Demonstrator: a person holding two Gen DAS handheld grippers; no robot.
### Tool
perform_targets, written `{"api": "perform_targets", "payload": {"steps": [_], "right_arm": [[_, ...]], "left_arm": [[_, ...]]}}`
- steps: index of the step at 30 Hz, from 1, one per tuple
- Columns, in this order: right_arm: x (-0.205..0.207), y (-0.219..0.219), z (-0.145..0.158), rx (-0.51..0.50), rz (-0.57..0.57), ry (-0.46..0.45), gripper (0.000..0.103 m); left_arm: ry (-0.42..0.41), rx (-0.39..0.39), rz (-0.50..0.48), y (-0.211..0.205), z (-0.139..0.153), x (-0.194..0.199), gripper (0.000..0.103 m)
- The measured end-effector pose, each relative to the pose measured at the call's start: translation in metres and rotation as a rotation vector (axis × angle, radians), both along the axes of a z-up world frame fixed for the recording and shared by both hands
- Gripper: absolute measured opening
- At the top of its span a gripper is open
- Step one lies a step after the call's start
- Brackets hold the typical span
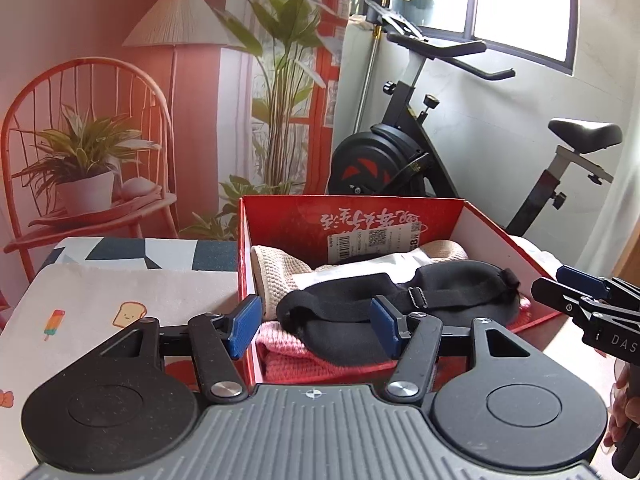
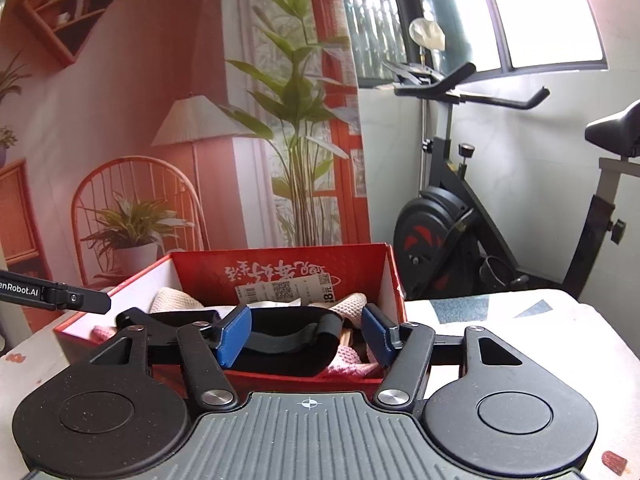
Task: Organize soft objects
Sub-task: 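Lower the eye mask into the box and open both tools, then grasp the green plush with the right tool while the left tool pinches it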
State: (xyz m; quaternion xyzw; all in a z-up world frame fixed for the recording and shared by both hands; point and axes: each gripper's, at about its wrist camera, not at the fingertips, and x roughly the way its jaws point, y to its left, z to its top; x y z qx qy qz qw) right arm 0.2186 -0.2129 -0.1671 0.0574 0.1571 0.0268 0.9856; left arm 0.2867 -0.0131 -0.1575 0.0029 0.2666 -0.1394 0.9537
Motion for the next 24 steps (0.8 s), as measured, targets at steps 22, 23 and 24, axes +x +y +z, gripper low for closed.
{"api": "perform_targets", "payload": {"steps": [22, 23, 24], "right_arm": [[-0.065, 0.018, -0.076, 0.027, 0.041, 0.151, 0.063], [-0.064, 0.018, -0.078, 0.027, 0.046, 0.160, 0.063], [-0.063, 0.019, -0.080, 0.027, 0.053, 0.168, 0.063]], "left_arm": [[0.203, -0.103, -0.062, -0.009, -0.065, -0.043, 0.064], [0.212, -0.104, -0.065, -0.011, -0.067, -0.042, 0.064], [0.218, -0.106, -0.069, -0.013, -0.068, -0.040, 0.064]]}}
